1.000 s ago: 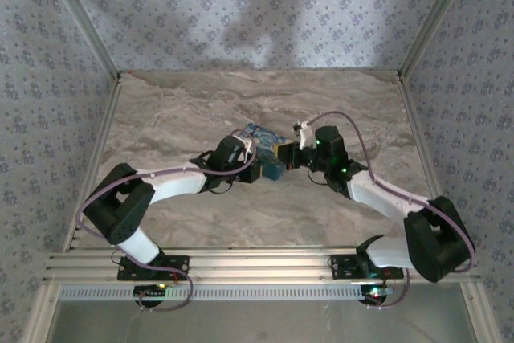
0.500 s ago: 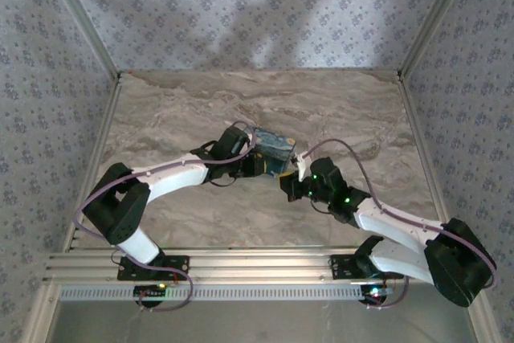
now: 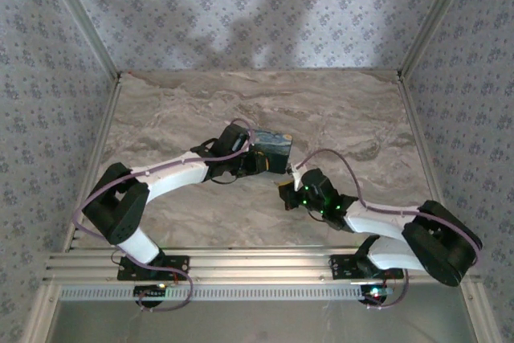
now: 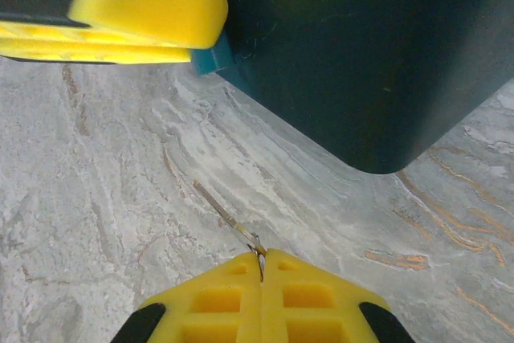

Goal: Unlock the padlock with the key

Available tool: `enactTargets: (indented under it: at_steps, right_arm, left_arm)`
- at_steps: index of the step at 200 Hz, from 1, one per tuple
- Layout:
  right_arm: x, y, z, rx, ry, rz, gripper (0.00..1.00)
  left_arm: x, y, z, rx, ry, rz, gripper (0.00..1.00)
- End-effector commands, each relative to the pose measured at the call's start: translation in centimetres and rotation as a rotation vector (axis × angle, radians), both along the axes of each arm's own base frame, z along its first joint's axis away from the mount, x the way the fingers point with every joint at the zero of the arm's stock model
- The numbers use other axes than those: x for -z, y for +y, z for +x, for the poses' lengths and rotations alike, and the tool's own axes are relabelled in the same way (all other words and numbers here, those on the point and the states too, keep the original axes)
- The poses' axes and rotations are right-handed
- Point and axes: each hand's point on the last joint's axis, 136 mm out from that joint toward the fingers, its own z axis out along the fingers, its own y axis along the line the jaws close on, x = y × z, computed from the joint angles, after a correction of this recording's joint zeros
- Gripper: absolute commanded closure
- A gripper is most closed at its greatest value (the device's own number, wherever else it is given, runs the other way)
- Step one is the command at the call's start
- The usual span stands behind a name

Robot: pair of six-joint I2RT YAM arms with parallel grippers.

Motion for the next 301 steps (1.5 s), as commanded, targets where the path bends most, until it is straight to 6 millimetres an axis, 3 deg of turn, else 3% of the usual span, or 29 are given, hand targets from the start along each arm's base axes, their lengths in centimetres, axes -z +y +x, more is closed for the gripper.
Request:
enactTargets:
  at_steps: [1,134,301]
  right_arm:
    - [-1.3,0.8,1.2,0.030,-0.055,0.055,1.00]
    - [-1.2,1.3,3.2,0.093,-0.025,0.105,1.00]
    - [-0.5,1.4,3.9,0.127,0.049,0.133,1.00]
  left_arm:
    - [-3.1,-1.3,1.0,-0.004,-0.032,-0.090,0.87]
    - [-2.4,-1.4,1.1,-0.020,-0.006,-0.090,0.90]
    - [-1.6,-1.8,1.1,-0.023,0.010,-0.090,0.90]
